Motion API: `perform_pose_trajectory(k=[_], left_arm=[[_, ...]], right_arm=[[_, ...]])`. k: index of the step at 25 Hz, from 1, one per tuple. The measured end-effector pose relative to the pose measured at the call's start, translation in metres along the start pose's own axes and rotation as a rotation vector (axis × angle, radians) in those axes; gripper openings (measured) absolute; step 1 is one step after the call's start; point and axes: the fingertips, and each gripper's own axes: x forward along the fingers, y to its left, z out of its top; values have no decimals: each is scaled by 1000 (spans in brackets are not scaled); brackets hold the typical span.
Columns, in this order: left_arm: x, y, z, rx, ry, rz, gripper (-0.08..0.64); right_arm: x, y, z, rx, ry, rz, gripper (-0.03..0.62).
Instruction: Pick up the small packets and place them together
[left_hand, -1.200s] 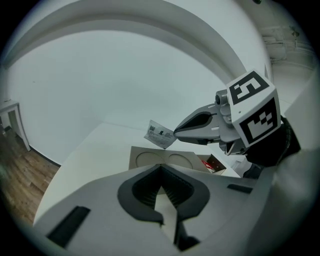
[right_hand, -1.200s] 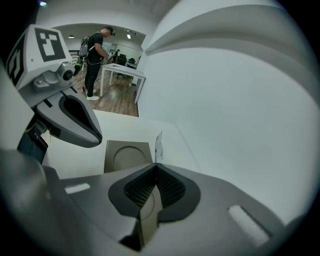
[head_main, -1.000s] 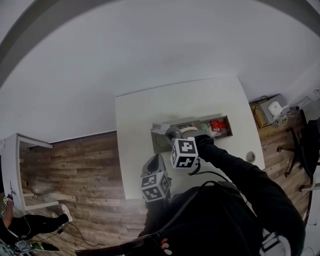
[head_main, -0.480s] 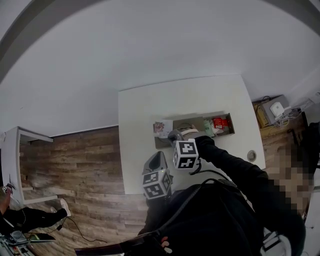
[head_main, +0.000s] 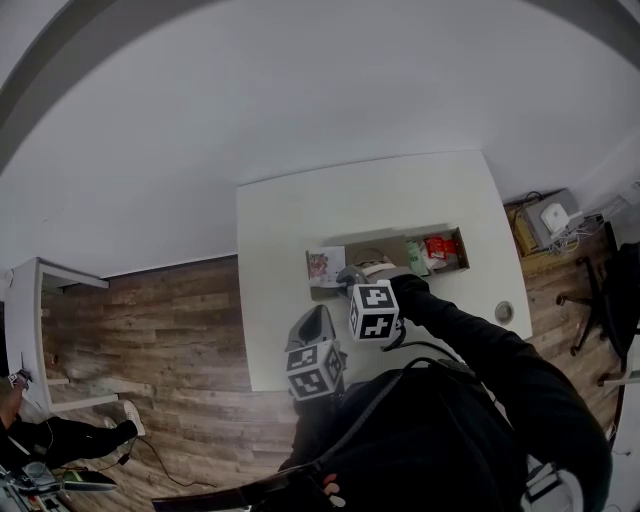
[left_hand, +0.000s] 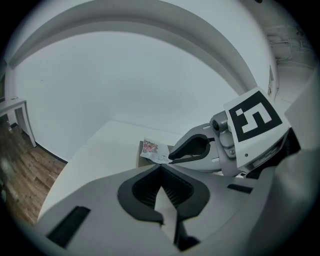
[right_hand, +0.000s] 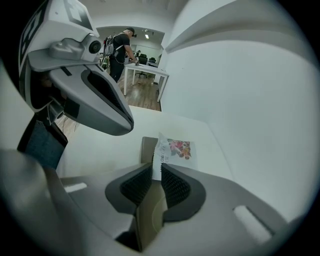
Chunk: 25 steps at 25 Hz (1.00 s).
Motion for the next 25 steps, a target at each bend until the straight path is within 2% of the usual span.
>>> perform_pose_trajectory(k=[4, 7, 12, 15, 20, 23, 25], left_arm=[[2, 1, 1, 0, 3, 0, 0], [3, 1, 0, 3, 4, -3, 0], [9, -3, 1, 15, 11, -18, 0], [13, -8, 2, 29, 20, -31, 0], [20, -19, 3, 60, 41, -57, 0], [26, -27, 5, 77, 48, -75, 0], [29, -32, 5, 88, 53, -85, 0]], right_arm=[[-2, 0, -2, 17, -6, 21, 97], [-12, -8, -1, 67, -50, -13, 97], [-56, -43, -10, 284, -221, -119, 97], [-89, -66, -47, 445, -262, -199, 97], [-134, -86, -140, 661, -213, -346, 95], [-151, -85, -185, 751, -166, -383, 95], [-156, -80, -202, 791, -159, -378, 95]])
